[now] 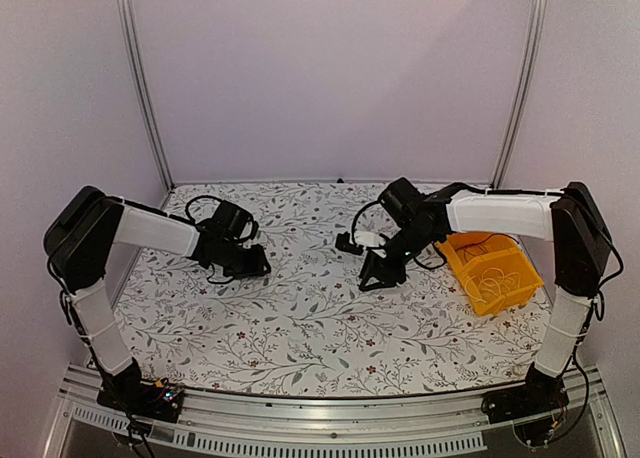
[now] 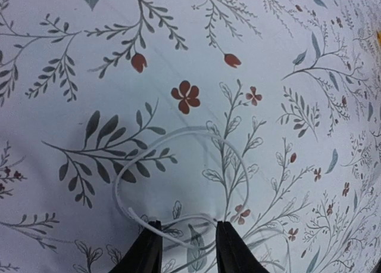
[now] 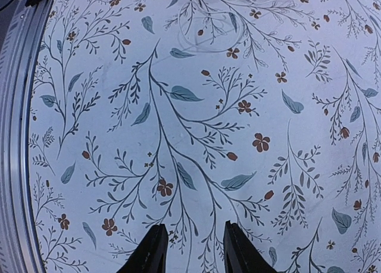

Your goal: Untangle the cables

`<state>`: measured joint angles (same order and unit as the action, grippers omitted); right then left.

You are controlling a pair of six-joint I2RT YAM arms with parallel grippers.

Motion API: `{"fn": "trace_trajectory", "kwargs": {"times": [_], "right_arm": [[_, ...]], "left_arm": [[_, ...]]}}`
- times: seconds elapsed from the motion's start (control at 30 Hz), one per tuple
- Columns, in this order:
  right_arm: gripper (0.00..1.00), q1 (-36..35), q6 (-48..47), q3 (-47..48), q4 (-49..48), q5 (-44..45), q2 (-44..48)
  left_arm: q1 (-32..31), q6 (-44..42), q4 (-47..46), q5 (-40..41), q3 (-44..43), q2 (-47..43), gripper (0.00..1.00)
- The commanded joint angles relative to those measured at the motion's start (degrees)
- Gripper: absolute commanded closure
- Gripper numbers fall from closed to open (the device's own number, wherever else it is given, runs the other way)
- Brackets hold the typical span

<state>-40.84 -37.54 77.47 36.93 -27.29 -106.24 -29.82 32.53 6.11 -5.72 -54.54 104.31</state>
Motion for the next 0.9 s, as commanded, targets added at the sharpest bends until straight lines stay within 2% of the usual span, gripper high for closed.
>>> {"fn": "trace_trajectory", "kwargs": {"times": [0.0, 0.23, 0.37, 0.6, 0.73, 0.87], "right_arm": [[0.64, -0.4, -0.8, -0.9, -1.4, 0.8, 0.2], [0.64, -0.4, -1.3, -1.4, -1.6, 1.3, -0.3], [0.65, -0.5, -1.9, -1.8, -2.1, 1.9, -0.6], [0.65, -0.5, 0.1, -1.1, -3.5, 3.8, 1.0], [0.62, -0.5, 1.6, -0.1, -4.3, 2.5, 4.4], [0.57, -0.5, 3.5, 0.9, -6.5, 4.0, 8.2]], "left_arm": [[1.3, 0.3, -2.7, 1.1, -3.2, 2.2, 0.71], [2.3, -1.3, -4.8, 2.0, -6.2, 4.5, 0.99], [2.4, -2.3, -11.0, 0.8, -6.1, 3.6, 1.00], [0.0, -3.4, -20.7, -9.7, -2.7, -3.7, 1.00], [-2.9, -4.5, -21.3, -14.1, -2.7, -8.1, 1.00], [-6.3, -7.2, -17.5, -16.1, -5.2, -10.5, 1.00]]}}
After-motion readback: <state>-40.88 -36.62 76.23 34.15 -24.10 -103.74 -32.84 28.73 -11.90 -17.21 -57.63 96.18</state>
